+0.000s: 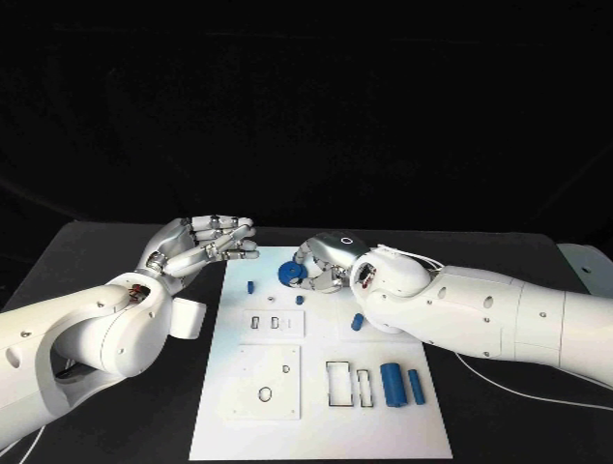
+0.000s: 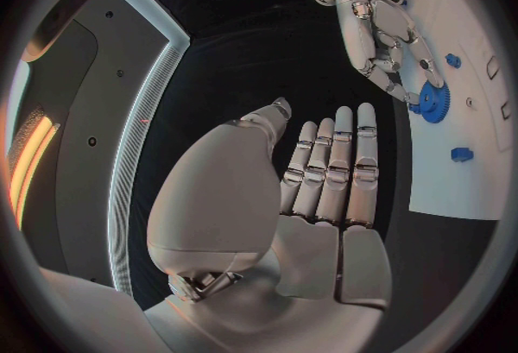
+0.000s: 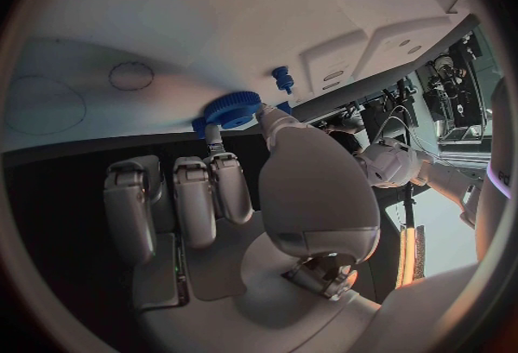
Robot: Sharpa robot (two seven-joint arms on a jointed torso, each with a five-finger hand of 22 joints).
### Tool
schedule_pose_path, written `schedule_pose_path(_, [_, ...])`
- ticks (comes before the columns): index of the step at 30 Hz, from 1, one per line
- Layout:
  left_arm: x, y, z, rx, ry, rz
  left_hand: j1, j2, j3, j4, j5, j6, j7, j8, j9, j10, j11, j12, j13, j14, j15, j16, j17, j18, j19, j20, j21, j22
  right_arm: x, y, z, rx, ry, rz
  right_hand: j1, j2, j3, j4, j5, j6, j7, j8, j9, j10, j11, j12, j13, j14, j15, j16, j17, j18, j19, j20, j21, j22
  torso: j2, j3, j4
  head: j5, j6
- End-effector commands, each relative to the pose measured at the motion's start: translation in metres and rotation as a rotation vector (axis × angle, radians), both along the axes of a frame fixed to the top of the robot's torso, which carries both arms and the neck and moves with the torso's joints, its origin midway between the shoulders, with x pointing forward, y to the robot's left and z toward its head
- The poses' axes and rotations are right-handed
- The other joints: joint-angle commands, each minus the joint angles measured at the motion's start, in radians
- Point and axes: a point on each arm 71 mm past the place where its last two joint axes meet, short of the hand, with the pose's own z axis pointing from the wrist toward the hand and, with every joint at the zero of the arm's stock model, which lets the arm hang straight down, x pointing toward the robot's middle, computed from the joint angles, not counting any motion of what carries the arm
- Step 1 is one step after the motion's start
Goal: Assemble the parts on the task board
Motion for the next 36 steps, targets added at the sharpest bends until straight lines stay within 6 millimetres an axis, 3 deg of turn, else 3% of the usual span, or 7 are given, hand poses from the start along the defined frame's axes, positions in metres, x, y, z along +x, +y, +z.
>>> schedule_pose_path(1, [0.0, -0.002, 0.001, -0.006, -0.009, -0.017, -0.01, 0.003, 0.004, -0.002, 0.002, -0.007, 0.017, -0.007, -0.001, -0.001, 0.005, -0.003, 0.0, -0.01, -0.001, -0.004, 0.001, 0.013, 0.0, 0.005, -0.007, -0.001, -0.002, -0.005, 0.0, 0.009, -0.002, -0.015, -0.009, 0.003, 0.001, 0.0, 0.007, 0.004, -0.001, 0.005, -0.001, 0.017, -0.005, 0.004, 0.168, 0.104, -0.006, 0.006, 0.263, -0.014, 0.105, -0.004, 0.004, 0.263, 0.0, -0.0001, 0.0013, -0.002, 0.0])
schedule_pose_path(9, [0.0, 0.001, 0.001, -0.004, -0.008, -0.012, -0.01, 0.003, 0.004, -0.002, 0.002, -0.007, 0.017, -0.007, -0.001, -0.001, 0.005, -0.003, 0.0, -0.01, -0.001, -0.004, 0.001, 0.013, 0.0, 0.005, -0.007, -0.001, -0.016, -0.037, 0.018, 0.153, -0.049, -0.026, 0.011, 0.001, 0.023, -0.008, 0.046, 0.005, -0.002, 0.0, -0.005, 0.019, -0.007, 0.006, 0.169, 0.104, -0.008, 0.006, 0.263, -0.014, 0.105, -0.007, 0.004, 0.263, -0.002, 0.0007, -0.0041, 0.002, 0.002])
schedule_pose_path(11, [0.001, 0.002, 0.001, -0.003, -0.008, -0.009, -0.011, 0.004, 0.005, -0.003, 0.002, -0.008, 0.017, -0.008, -0.002, -0.002, 0.005, -0.006, 0.0, -0.011, 0.0, -0.006, 0.002, 0.013, 0.0, 0.006, -0.008, -0.002, -0.019, -0.052, 0.028, 0.221, -0.019, -0.037, 0.087, -0.01, 0.058, -0.045, 0.019, 0.004, 0.0, -0.004, -0.009, 0.013, -0.006, -0.001, 0.165, 0.104, -0.008, 0.006, 0.263, -0.014, 0.105, -0.007, 0.004, 0.263, -0.002, 0.0008, -0.0059, 0.0, 0.004])
schedule_pose_path(16, [0.0, 0.004, 0.001, -0.002, -0.008, -0.006, -0.011, 0.004, 0.005, -0.003, 0.002, -0.008, 0.017, -0.008, -0.002, -0.002, 0.005, -0.006, 0.0, -0.011, 0.0, -0.006, 0.002, 0.013, 0.0, 0.006, -0.008, -0.002, -0.026, -0.09, 0.041, 0.301, 0.066, -0.045, 0.151, -0.03, 0.095, -0.087, -0.013, 0.01, 0.002, -0.008, -0.014, 0.01, -0.005, -0.005, 0.163, 0.104, -0.007, 0.006, 0.263, -0.014, 0.105, -0.006, 0.004, 0.263, -0.004, 0.0042, -0.0165, 0.001, 0.007])
schedule_pose_path(21, [0.001, 0.005, 0.001, -0.003, -0.011, -0.008, -0.011, 0.003, 0.005, -0.004, 0.002, -0.008, 0.017, -0.008, -0.002, -0.001, 0.005, -0.006, 0.0, -0.011, 0.0, -0.006, 0.002, 0.013, 0.0, 0.006, -0.008, -0.002, -0.028, -0.135, 0.041, 0.325, 0.121, -0.073, 0.175, -0.05, 0.105, -0.107, -0.017, 0.026, -0.004, -0.004, -0.015, 0.007, -0.008, -0.009, 0.159, 0.104, -0.01, 0.006, 0.263, -0.014, 0.105, -0.008, 0.004, 0.263, -0.005, 0.0096, -0.0262, 0.002, 0.013])
schedule_pose_path(27, [0.001, 0.004, 0.001, -0.004, -0.013, -0.014, -0.012, 0.002, 0.005, -0.006, 0.002, -0.005, 0.014, -0.006, -0.001, 0.003, 0.003, -0.005, 0.001, -0.01, 0.0, -0.007, 0.004, 0.013, 0.0, 0.006, -0.008, -0.003, -0.03, -0.167, 0.03, 0.334, 0.127, -0.109, 0.194, -0.064, 0.11, -0.121, 0.007, 0.005, -0.01, -0.018, -0.021, 0.003, -0.015, -0.014, 0.156, 0.104, -0.017, 0.006, 0.263, -0.014, 0.105, -0.013, 0.004, 0.263, -0.006, 0.0189, -0.0328, 0.002, 0.013])
schedule_pose_path(36, [0.002, 0.004, 0.0, 0.0, -0.017, -0.017, -0.012, 0.002, 0.005, -0.007, 0.002, -0.003, 0.013, -0.005, 0.0, 0.006, 0.002, -0.005, 0.001, -0.01, -0.001, -0.007, 0.004, 0.013, 0.0, 0.006, -0.009, -0.004, -0.029, -0.194, 0.014, 0.33, 0.139, -0.159, 0.202, -0.068, 0.111, -0.126, 0.013, -0.001, -0.004, -0.022, -0.023, 0.003, -0.011, -0.015, 0.155, 0.104, -0.015, 0.006, 0.263, -0.014, 0.105, -0.014, 0.004, 0.263, -0.003, 0.0289, -0.0333, 0.001, 0.014])
